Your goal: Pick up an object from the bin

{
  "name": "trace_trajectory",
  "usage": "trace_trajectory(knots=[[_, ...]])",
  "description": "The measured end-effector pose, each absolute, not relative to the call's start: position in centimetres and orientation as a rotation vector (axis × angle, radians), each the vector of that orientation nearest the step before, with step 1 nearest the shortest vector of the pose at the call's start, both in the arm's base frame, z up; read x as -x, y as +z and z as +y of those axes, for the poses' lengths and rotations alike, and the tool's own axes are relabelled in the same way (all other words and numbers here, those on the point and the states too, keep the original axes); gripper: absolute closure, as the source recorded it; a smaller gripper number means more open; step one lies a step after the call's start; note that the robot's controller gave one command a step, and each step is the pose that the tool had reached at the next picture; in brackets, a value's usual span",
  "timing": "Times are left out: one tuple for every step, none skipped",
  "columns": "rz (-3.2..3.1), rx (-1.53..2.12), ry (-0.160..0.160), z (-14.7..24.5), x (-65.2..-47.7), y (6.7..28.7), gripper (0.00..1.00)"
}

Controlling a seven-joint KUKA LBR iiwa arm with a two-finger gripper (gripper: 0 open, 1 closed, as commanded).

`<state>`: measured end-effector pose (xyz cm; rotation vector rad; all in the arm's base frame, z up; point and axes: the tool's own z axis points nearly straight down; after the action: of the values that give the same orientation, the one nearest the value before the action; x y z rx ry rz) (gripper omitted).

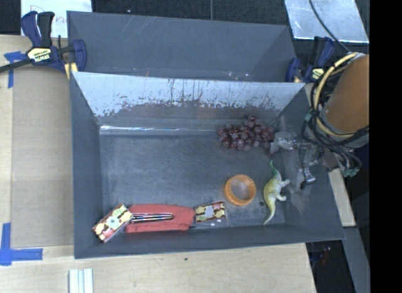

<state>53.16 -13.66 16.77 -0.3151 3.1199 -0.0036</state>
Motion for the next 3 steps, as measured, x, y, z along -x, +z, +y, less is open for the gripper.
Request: trace_trajectory(knots=[[2.989,0.937,-0.007,-14.6,-50.7,16.1,0.00],[2.943,1.079,-0.006,-15.6,-53.3,14.8,0.00],[2.721,1.550,0.011,-14.8,-54.2,9.6,0.00]])
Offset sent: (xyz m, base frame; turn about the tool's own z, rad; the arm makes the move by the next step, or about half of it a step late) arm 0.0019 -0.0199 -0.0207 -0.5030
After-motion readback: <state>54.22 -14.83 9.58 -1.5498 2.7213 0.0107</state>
